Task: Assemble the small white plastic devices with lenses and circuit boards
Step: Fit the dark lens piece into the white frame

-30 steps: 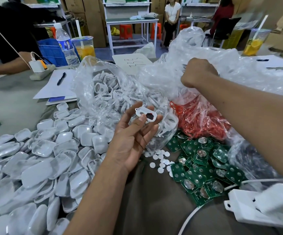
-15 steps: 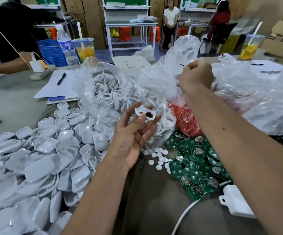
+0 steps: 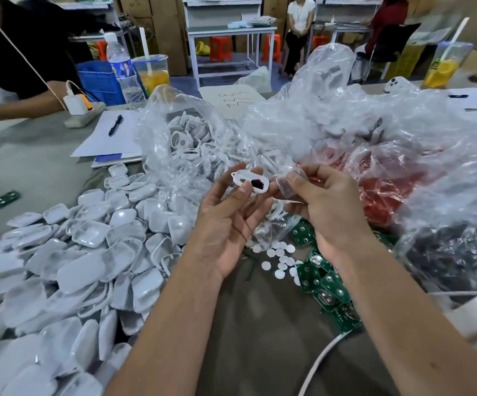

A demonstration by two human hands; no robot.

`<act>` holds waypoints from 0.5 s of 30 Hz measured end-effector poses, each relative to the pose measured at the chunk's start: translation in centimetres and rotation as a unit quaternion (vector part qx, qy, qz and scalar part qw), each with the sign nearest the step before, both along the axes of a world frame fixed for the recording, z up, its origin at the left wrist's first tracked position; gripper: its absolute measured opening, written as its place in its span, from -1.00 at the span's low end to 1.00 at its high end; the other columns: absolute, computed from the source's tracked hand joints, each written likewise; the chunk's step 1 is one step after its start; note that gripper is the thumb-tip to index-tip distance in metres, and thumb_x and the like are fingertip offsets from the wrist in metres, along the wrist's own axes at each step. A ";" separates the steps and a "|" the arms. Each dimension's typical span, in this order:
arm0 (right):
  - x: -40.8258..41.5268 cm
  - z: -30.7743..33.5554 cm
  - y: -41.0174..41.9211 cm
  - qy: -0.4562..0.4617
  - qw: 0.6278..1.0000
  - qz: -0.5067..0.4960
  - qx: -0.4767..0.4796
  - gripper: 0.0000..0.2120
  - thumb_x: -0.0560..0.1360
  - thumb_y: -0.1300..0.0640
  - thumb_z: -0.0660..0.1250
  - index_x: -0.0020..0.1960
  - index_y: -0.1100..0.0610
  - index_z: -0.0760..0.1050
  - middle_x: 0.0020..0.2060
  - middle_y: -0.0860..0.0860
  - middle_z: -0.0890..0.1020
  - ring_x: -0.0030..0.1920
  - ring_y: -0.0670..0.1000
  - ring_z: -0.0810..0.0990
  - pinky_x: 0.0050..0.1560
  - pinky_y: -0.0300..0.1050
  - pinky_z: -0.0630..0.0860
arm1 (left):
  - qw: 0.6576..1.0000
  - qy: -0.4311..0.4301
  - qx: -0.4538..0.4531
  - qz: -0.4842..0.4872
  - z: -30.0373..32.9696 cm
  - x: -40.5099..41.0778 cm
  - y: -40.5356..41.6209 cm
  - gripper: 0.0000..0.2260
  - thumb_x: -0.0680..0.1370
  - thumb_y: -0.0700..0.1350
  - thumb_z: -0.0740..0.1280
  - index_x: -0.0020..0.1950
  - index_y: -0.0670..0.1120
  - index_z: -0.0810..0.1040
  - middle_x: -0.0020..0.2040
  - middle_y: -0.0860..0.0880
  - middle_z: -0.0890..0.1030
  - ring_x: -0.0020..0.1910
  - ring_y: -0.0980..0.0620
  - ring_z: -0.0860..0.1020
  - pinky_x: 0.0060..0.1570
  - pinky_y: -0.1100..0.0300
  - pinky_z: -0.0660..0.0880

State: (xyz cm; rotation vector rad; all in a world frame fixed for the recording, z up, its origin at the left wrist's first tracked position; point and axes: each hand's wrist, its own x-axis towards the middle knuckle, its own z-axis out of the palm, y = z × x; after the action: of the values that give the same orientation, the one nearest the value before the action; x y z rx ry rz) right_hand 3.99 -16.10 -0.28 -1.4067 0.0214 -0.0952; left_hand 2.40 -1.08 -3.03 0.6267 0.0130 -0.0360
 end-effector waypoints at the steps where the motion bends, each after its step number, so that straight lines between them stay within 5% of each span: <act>1: -0.3 -0.4 0.1 0.002 1.000 0.002 0.016 -0.95 0.56 0.23 0.47 -0.07 0.14 0.63 -0.08 0.15 0.76 -0.11 0.08 0.75 -0.27 -0.16 0.60 | 1.000 -0.006 0.006 0.000 -0.1 -0.1 0.1 -0.64 0.48 -0.31 0.40 0.27 -0.13 0.58 0.22 -0.26 0.66 0.18 -0.29 0.66 -0.09 0.10 0.67; 8: -1.0 -1.7 0.1 0.041 0.986 0.037 0.158 -0.88 0.50 0.21 0.50 -0.18 0.11 0.59 -0.26 0.04 0.63 -0.38 -0.09 0.48 -0.52 -0.28 0.33 | 0.999 -0.004 0.025 0.020 -0.4 -0.5 0.4 -0.68 0.48 -0.31 0.39 0.23 -0.12 0.60 0.21 -0.21 0.68 0.12 -0.25 0.69 -0.12 0.11 0.67; 15: -1.2 -1.4 0.2 0.035 0.975 0.090 0.201 -0.82 0.35 0.13 0.54 -0.22 0.14 0.54 -0.30 0.08 0.67 -0.44 -0.07 0.51 -0.52 -0.27 0.38 | 0.997 -0.017 0.075 0.020 -0.3 -0.3 0.1 -0.71 0.51 -0.30 0.37 0.20 -0.08 0.61 0.17 -0.14 0.70 -0.03 -0.10 0.71 -0.09 0.13 0.66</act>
State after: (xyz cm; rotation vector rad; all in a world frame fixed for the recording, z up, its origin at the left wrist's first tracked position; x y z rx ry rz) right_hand 2.76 -15.94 -1.67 -1.0001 -0.0277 0.1051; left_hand 2.15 -1.02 -3.37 0.7775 -0.0056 0.0141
